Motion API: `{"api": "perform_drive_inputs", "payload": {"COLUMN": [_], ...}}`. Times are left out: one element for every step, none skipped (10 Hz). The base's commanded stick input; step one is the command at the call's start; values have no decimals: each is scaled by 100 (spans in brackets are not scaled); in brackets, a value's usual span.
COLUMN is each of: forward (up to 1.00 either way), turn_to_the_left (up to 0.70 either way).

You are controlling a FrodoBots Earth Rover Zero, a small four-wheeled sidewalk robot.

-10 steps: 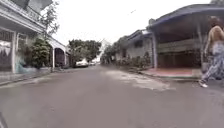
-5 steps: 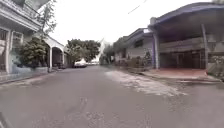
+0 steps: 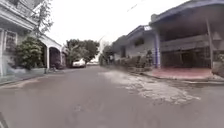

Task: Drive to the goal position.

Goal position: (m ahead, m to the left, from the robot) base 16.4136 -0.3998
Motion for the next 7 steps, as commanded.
{"api": "perform_drive_inputs", "payload": {"forward": [70,70,70,70,70,70,70], "turn_to_the_left": [0,0,0,0,0,0,0]}}
